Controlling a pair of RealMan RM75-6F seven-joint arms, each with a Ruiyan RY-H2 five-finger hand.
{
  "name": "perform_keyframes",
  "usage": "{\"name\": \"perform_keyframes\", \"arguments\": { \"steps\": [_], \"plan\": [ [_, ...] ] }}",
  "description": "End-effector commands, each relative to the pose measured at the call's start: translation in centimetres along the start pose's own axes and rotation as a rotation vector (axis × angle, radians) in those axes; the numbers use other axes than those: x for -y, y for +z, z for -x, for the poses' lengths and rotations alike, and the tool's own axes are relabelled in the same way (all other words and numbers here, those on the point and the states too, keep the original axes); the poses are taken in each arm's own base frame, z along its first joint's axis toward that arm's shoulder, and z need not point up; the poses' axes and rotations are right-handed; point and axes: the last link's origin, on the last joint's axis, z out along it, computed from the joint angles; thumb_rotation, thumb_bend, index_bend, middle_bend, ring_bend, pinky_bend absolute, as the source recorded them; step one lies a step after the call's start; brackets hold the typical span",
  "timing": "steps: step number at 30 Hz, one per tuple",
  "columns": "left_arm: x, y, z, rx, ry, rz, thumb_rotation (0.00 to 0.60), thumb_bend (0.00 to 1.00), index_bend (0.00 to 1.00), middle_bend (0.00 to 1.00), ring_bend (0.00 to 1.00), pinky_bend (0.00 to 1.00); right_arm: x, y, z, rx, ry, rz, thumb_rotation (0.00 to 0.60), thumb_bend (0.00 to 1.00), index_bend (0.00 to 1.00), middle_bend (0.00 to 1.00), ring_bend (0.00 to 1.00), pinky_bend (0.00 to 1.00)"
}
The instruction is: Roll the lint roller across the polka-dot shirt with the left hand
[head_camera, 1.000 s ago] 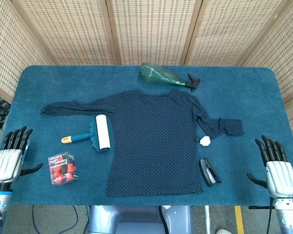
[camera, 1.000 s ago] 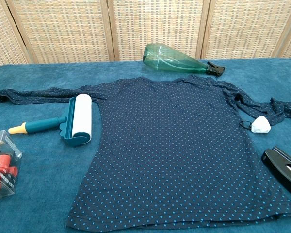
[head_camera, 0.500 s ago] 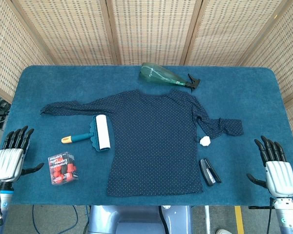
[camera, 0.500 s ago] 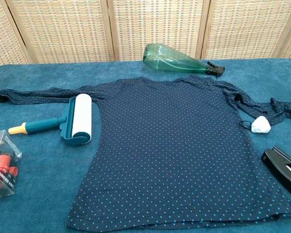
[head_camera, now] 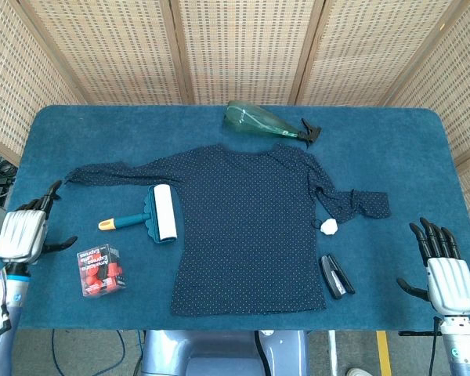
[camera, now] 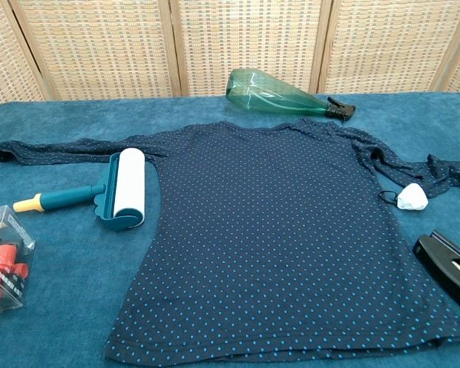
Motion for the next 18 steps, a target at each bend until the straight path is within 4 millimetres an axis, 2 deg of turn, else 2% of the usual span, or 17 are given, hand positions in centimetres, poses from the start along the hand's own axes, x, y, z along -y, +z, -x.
{"name": "perform_keyframes", "arguments": {
  "steps": [1, 4, 11, 15, 18],
  "plan": [
    [-0.4, 3.1, -0.3, 0.061, 0.018, -0.002, 0.600, 0.12, 0.20, 0.66, 0.60, 0.64, 0.0, 0.0, 0.1, 0.004, 0.001, 0.001, 0.600, 0.11, 0.00, 0.00, 0.00, 0.00],
    [-0.7, 4.5, -0.1, 0.095, 0.038, -0.007, 0.600, 0.12, 0.24, 0.71, 0.64, 0.67, -0.1, 0.1, 0.2, 0.007, 0.000, 0.005, 0.600, 0.11, 0.00, 0.00, 0.00, 0.00],
    [-1.2, 6.4, 0.5, 0.126, 0.101, -0.006, 0.600, 0.12, 0.29, 0.74, 0.66, 0.68, -0.3, 0.2, 0.2, 0.007, 0.001, 0.011, 0.600, 0.11, 0.00, 0.00, 0.00, 0.00],
    [-1.9, 7.3, 1.3, 0.186, 0.096, -0.006, 0.600, 0.12, 0.44, 0.79, 0.69, 0.70, -0.4, 0.2, 0.2, 0.008, 0.002, 0.015, 0.600, 0.11, 0.00, 0.00, 0.00, 0.00],
    [-2.4, 7.8, 1.8, 0.230, 0.105, -0.006, 0.600, 0.13, 0.47, 0.81, 0.71, 0.70, -0.4, 0.3, 0.2, 0.008, 0.002, 0.017, 0.600, 0.11, 0.00, 0.00, 0.00, 0.00]
  ]
}}
